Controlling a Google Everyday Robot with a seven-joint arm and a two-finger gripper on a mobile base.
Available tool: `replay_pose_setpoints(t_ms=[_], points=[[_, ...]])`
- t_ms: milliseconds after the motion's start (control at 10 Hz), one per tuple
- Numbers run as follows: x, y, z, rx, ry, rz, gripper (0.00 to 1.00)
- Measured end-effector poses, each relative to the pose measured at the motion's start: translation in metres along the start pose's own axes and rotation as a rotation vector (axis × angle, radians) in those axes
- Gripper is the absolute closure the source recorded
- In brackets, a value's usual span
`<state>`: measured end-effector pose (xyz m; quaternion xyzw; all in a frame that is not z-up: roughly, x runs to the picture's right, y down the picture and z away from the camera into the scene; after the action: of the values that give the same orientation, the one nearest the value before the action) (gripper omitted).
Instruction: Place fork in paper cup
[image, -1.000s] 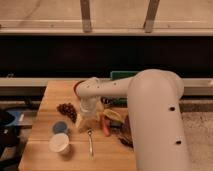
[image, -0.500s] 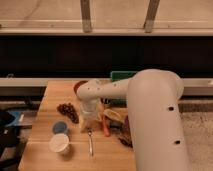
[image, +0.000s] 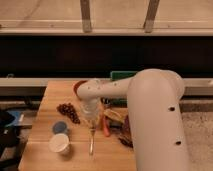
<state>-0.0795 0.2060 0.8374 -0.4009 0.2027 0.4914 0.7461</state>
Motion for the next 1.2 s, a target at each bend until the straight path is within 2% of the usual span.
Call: replay_pose_setpoints(t_ms=[100, 400, 700, 1000, 1200], points=[[-0.001, 0.002, -0.001, -0.001, -0.002, -0.003, 0.99], [0.0, 0.002, 0.004, 0.007, 0.004, -0.005, 1.0], [-0.003, 0.0, -0.004, 0.011, -0.019, 0.003, 1.0], [-0.005, -0.015, -0.042, 0.007, -0.102, 0.018, 1.0], [-0.011, -0.02, -0.069, 0.026, -0.146, 0.01, 1.0]])
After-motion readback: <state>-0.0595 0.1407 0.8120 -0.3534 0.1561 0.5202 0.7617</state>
